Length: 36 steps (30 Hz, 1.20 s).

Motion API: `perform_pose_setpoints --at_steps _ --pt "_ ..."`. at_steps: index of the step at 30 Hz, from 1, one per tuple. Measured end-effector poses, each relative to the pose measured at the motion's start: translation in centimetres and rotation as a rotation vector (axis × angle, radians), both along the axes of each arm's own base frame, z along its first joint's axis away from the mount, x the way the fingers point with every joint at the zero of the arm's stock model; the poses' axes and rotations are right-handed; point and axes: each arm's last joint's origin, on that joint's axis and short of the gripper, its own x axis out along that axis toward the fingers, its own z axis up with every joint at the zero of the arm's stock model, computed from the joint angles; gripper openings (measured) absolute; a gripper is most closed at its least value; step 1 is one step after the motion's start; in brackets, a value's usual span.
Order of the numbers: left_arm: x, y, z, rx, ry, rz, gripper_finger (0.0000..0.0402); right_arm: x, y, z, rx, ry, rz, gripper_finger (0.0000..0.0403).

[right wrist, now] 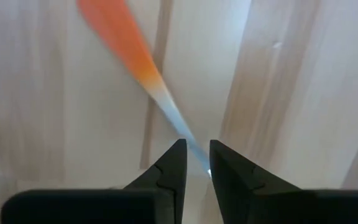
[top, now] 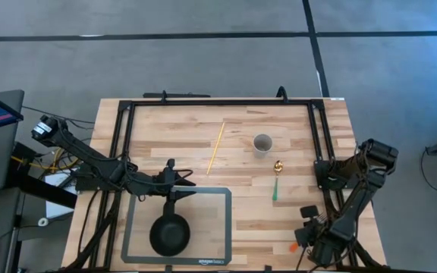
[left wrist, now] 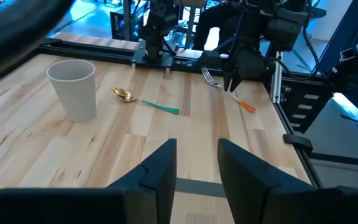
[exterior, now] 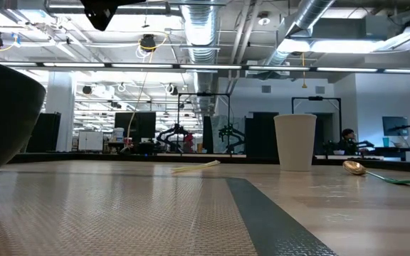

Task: Pick & Place Utensil
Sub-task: Put the orange fork into the black bowl on the transparent mat

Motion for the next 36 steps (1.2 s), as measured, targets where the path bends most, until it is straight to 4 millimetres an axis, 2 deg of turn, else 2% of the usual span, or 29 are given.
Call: perform_pose_setpoints --at_steps 11,19,25,30,36 --pt "0.0 0.0 0.0 -0.001 -0.001 -0.001 0.0117 -0.4 0.9 -2.4 -0.063 0.015 0.033 0.0063" --pt "0.0 0.0 0.0 -0.002 -0.004 -0.001 0.0117 -0.2 0.5 -2.0 -0.077 -0.047 0.025 0.0063" --pt "0.0 0.0 0.1 -0.004 -0.007 -0.001 0.0117 0.6 0.2 -2.1 -0.056 -0.033 -0.068 0.0062" --pt "0.0 0.0 0.1 -0.004 -0.007 -0.001 0.0117 0.9 0.1 -2.0 -0.034 -0.030 -0.179 0.0014" --pt "0.0 0.0 0.1 -0.005 -0.010 -0.001 0.0117 1.9 0.8 -0.9 -0.034 -0.074 -0.285 0.0010"
